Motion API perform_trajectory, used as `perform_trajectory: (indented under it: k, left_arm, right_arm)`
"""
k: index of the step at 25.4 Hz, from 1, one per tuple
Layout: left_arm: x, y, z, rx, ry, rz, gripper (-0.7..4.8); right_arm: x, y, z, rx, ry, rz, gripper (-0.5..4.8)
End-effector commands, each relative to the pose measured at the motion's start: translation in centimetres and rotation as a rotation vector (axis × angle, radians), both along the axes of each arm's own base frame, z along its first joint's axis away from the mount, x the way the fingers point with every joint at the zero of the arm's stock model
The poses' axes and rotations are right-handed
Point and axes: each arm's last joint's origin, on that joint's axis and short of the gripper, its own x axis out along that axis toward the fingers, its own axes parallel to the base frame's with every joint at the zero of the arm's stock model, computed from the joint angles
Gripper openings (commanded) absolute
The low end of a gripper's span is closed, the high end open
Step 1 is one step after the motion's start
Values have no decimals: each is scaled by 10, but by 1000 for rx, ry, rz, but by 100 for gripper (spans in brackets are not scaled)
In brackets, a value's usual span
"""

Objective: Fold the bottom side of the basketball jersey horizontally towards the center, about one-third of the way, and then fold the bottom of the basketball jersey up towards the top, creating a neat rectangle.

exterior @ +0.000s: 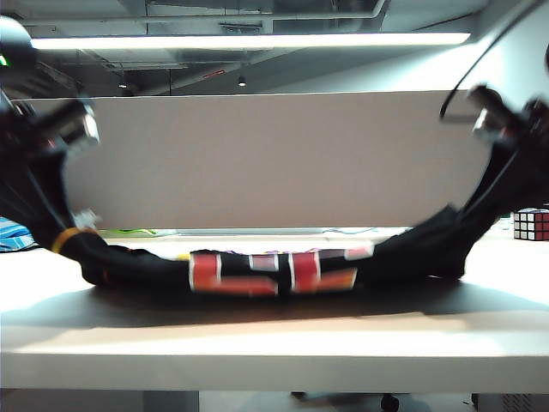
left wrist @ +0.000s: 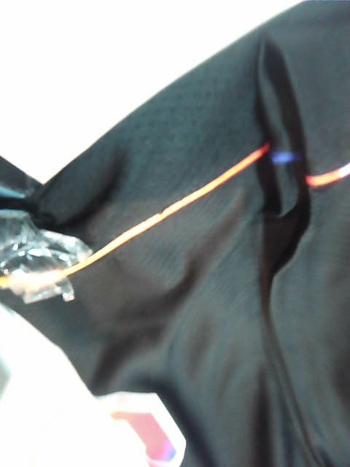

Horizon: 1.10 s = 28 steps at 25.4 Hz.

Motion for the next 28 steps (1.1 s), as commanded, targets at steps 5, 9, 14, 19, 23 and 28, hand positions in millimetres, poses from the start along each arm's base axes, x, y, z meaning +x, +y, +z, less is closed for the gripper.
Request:
perform_trajectory:
  k: [5,9,14,19,23,28]
  left_arm:
    - [-72,11,58,81,-110,-59,-6]
    - [-62,10,74,22,-301,23,-6]
    - [-13,4,55,8,-370,72,-6]
    - [42,0,23,28,-487,157,-6]
    - [66,-2,9,51,-592,199,183]
    - [73,3,12,70,-657,234,257]
  right_arm:
    - [-74,-2,69,-96,-154,27,-6]
    - [-71,-4,80,-107,-254,-58,-5]
    - [-18,-3,67,-65,-314,-114,-5]
    - [59,-2,48,-62,-305,-104,18]
    - [92,-1,41,-12,-345,-71,311]
    - [102,-3,51,-1,-367,-70,368]
